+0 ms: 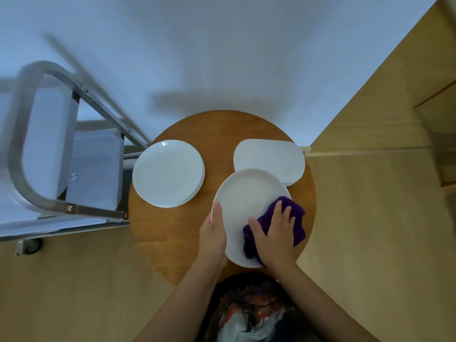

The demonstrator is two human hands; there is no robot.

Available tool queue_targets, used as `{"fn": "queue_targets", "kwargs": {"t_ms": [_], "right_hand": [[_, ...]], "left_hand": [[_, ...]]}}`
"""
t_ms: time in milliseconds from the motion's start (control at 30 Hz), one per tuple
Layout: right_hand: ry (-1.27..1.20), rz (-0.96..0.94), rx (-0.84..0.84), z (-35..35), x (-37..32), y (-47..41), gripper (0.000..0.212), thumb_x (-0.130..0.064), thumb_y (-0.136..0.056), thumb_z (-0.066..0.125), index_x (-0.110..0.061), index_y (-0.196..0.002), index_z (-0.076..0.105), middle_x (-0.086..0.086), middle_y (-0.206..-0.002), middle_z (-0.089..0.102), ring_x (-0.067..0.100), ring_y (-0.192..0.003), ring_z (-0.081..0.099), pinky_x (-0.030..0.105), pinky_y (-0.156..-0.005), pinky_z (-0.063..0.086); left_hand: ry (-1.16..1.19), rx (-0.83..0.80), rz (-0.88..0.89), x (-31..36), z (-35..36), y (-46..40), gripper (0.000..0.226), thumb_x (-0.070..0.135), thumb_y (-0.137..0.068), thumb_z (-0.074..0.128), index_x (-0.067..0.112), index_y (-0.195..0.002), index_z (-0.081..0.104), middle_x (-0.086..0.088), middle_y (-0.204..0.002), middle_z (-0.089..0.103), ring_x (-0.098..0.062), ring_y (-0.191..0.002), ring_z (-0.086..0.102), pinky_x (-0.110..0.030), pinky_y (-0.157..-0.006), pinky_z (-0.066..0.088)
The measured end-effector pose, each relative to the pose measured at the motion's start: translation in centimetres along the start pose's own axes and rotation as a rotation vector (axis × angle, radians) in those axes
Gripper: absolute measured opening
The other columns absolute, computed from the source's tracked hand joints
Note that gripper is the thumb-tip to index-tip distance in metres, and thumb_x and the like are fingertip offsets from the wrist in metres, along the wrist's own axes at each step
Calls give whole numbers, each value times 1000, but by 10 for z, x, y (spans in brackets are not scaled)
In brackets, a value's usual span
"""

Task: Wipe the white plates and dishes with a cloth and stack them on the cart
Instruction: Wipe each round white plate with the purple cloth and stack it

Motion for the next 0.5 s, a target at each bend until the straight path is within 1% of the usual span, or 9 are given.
{"fn": "queue_targets", "kwargs": {"t_ms": [33,100,167,200,267,333,400,467,500], "right_hand": [[34,-4,59,-2,-7,-3,79,-55,-93,36,-16,-150,-3,6,-158,-3,30,-144,-4,44,-116,5],[-36,-50,193,-8,-25,-7,76,-48,-95,36,-13,-150,-3,6,-159,-1,27,-144,-6,40,-116,3],[-169,-93,315,-16,-41,-9,76,-39,-95,44,-11,-149,-1,6,-158,4,26,-145,-2,37,-115,6],[-238,-109,361,-20,-49,-10,77,-35,-95,48,-10,-149,-1,7,-158,5,26,-145,0,35,-114,7],[-346,-141,398,-26,-65,-11,80,-28,-93,53,-12,-149,-2,7,-158,7,26,-144,5,34,-113,10],[-291,-211,366,-28,-84,-10,79,-25,-91,55,-17,-150,2,5,-156,15,26,-142,15,37,-113,17],[-178,-361,303,-31,-104,-5,77,-22,-89,56,-22,-150,9,2,-152,25,24,-138,24,41,-111,27],[-151,-572,195,-34,-125,7,72,-18,-89,56,-24,-149,16,1,-147,35,18,-132,33,36,-106,33],[-145,-663,121,-34,-134,16,69,-18,-89,54,-24,-148,19,0,-144,40,16,-128,38,32,-104,35]], "left_hand": [[-10,22,12,5,0,6,37,59,-91,37,35,-98,65,4,-91,72,-18,-85,69,-30,-64,58],[-30,50,72,17,1,19,33,56,-93,36,36,-97,62,4,-95,70,-18,-90,67,-33,-70,58],[-72,49,164,37,2,29,28,52,-95,34,37,-92,59,4,-96,67,-18,-93,65,-36,-78,57],[-105,40,204,49,2,33,27,51,-95,33,38,-90,57,5,-96,66,-18,-93,64,-36,-79,56],[-150,15,272,72,-1,37,27,51,-96,32,40,-92,56,5,-98,64,-18,-94,63,-35,-81,56],[-176,2,321,90,-7,40,28,52,-95,32,38,-101,56,3,-103,64,-19,-97,62,-38,-86,55],[-169,-18,320,96,-15,44,38,57,-92,31,35,-110,57,0,-105,65,-22,-99,62,-43,-88,54],[-151,-29,288,96,-23,48,48,67,-84,28,39,-110,56,1,-105,66,-21,-99,62,-44,-89,54],[-152,-20,273,97,-28,49,48,70,-82,27,42,-106,57,2,-104,66,-19,-99,62,-44,-91,53]]}}
Point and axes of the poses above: each hand's wrist, its own y-axis away from the middle knuckle, its own z-axis out of the palm, x = y × z, the point moved 4 cm from there along -y, towards the middle knuckle
